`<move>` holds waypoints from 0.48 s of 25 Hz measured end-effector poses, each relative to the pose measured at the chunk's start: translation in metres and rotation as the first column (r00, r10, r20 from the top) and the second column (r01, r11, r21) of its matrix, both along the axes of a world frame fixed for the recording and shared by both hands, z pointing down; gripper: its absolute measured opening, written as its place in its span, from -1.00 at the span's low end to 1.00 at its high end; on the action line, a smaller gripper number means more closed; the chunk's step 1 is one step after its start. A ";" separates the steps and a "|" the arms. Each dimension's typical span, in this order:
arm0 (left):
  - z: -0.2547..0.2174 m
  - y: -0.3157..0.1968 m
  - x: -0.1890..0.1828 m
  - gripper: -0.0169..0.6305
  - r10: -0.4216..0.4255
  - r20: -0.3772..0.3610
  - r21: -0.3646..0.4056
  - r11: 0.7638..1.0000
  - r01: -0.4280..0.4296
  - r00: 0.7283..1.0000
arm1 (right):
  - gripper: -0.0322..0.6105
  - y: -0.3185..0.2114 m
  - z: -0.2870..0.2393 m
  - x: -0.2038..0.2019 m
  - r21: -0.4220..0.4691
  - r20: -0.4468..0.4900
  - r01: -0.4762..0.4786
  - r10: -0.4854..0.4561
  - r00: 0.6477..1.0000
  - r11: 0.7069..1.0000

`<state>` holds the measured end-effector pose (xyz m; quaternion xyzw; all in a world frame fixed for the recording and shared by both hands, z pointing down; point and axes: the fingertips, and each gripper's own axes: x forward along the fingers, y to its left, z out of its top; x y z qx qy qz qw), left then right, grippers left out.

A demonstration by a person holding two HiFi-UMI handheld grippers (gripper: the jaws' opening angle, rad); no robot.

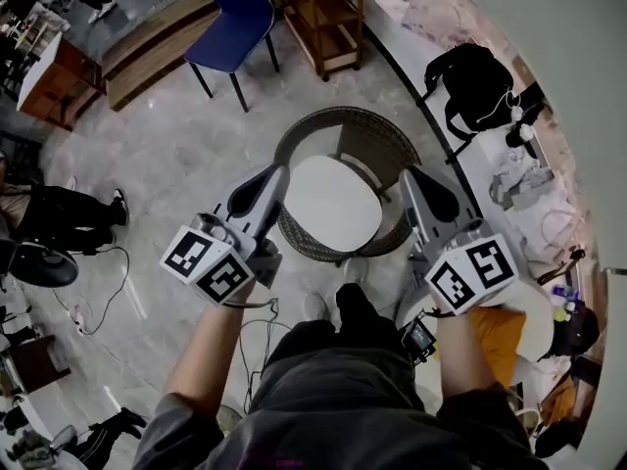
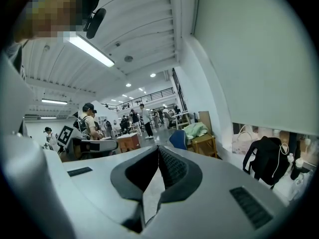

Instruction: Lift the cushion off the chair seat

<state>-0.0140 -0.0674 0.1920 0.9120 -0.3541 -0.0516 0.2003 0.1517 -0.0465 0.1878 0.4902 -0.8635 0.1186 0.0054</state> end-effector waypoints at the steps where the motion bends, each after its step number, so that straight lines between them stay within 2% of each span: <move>1: 0.008 -0.006 0.002 -0.92 -0.004 0.004 -0.009 1.000 0.004 1.000 | -0.86 -0.009 0.008 0.001 -0.009 -0.004 0.006 -0.006 1.000 1.000; 8: 0.079 -0.037 0.009 -0.92 -0.063 0.028 -0.102 0.993 0.066 0.998 | -0.86 -0.059 0.070 0.006 -0.064 -0.013 0.062 -0.063 0.998 0.996; 12: 0.125 -0.046 0.014 -0.92 -0.107 0.038 -0.164 0.980 0.112 0.994 | -0.86 -0.080 0.117 0.008 -0.133 -0.012 0.113 -0.116 0.993 0.985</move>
